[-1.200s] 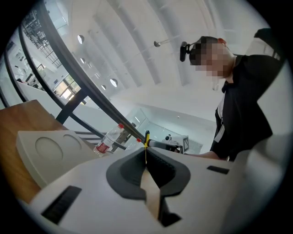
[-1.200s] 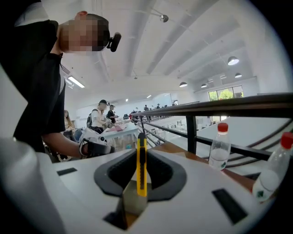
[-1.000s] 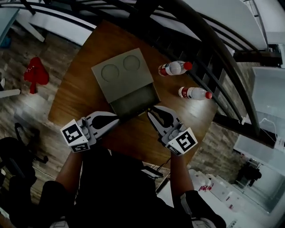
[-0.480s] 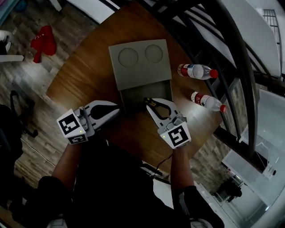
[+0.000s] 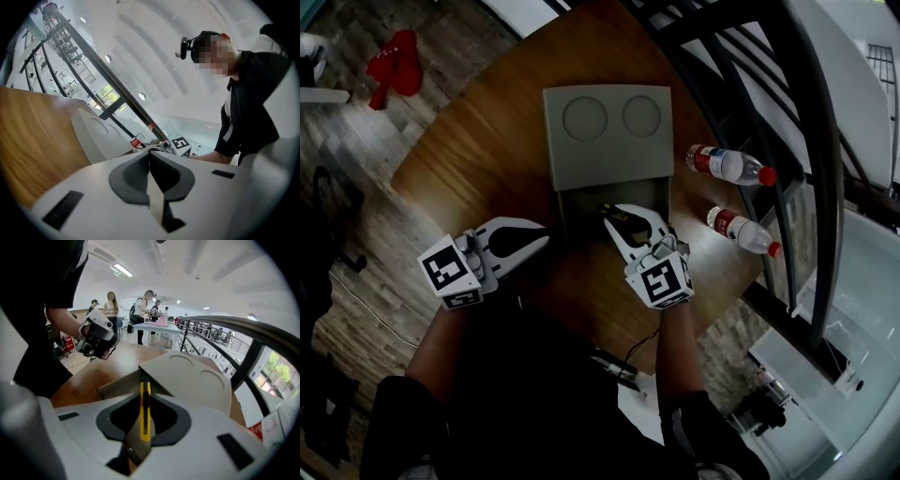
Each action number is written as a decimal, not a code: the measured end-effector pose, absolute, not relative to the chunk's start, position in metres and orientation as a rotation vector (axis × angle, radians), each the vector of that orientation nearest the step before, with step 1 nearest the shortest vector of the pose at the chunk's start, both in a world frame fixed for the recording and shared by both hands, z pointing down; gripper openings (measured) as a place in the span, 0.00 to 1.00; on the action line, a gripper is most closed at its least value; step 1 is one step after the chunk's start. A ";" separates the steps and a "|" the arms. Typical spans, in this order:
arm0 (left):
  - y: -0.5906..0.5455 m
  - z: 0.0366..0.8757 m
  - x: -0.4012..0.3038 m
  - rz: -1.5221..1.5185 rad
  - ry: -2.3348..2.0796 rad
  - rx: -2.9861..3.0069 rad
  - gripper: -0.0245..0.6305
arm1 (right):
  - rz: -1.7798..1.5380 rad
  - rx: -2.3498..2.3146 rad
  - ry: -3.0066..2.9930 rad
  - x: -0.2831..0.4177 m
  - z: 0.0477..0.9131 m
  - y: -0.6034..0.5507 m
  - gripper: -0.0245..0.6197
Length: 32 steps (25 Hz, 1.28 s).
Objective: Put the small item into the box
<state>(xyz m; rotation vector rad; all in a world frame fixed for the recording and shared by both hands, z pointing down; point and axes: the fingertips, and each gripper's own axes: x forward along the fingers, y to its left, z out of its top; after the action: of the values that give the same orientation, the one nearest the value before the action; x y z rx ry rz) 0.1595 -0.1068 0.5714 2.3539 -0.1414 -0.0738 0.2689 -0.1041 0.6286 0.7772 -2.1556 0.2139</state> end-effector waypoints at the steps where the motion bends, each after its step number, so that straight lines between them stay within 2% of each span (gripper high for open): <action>1: -0.106 0.573 0.158 -0.078 -0.148 2.352 0.06 | 0.209 0.762 -2.148 0.269 0.632 -0.104 0.15; 15: -0.094 0.587 0.149 -0.068 -0.146 2.335 0.06 | 0.200 0.581 -2.079 0.254 0.665 -0.111 0.15; 32: -0.094 0.585 0.142 -0.074 -0.152 2.339 0.06 | 0.224 0.568 -2.050 0.247 0.681 -0.112 0.15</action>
<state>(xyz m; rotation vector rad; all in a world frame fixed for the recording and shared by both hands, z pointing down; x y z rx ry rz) 0.1420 -0.0937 0.5852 2.3394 -0.1520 -0.0744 0.2474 -0.1122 0.6807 0.5680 -2.0497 0.2240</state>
